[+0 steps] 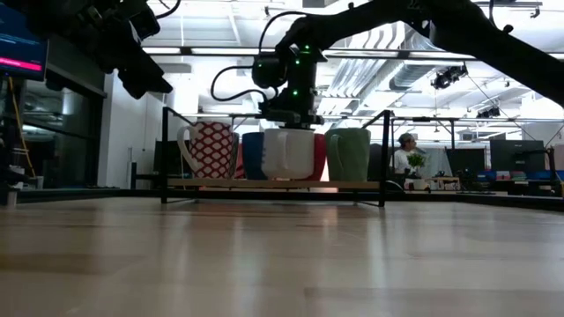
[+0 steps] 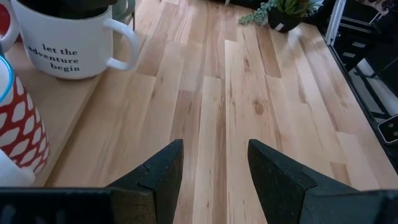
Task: Place coffee mugs
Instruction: Put the white mug on the shelf
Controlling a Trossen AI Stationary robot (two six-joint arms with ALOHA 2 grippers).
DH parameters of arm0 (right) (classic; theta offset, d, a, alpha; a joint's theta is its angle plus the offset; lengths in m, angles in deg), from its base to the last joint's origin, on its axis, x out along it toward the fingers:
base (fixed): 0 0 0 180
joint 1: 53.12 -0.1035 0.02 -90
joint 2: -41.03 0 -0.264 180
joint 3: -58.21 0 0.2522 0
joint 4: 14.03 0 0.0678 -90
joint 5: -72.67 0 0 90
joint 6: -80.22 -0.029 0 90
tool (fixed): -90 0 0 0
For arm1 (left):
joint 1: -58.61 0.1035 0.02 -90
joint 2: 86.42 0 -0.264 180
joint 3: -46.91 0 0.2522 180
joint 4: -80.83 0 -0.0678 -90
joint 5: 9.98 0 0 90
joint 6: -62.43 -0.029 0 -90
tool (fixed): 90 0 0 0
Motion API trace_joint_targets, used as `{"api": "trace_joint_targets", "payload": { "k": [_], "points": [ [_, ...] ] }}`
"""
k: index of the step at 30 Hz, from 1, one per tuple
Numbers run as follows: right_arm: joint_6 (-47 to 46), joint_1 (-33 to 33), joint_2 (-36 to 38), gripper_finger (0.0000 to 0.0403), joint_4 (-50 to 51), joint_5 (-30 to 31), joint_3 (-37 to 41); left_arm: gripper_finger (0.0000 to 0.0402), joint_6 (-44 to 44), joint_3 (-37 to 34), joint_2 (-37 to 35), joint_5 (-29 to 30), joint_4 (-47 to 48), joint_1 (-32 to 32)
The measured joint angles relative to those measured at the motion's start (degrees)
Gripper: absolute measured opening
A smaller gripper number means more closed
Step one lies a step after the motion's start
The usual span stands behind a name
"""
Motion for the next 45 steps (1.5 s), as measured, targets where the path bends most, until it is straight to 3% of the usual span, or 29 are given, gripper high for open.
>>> {"api": "trace_joint_targets", "payload": {
  "k": [8,17,22,37,45],
  "points": [
    [-0.1,0.0,0.0,0.0006,-0.1,-0.1,0.0,0.0170,-0.5,0.0,0.0,0.0,0.0,0.0],
    [-1.2,0.0,0.0,0.0080,-0.3,-0.3,0.0,0.0170,-0.5,0.0,0.0,0.0,0.0,0.0],
    [-1.1,0.0,0.1,0.0101,-0.5,-0.1,0.0,0.0170,-0.5,0.0,0.0,0.0,0.0,0.0],
    [-1.0,-1.3,5.8,0.0103,-1.9,2.2,0.0,0.0170,-1.0,0.0,0.0,0.0,0.0,0.0],
    [1.1,-4.0,6.3,0.0103,-5.8,-4.1,0.0,0.0170,-1.1,0.0,0.0,0.0,0.0,0.0]
  ]
}}
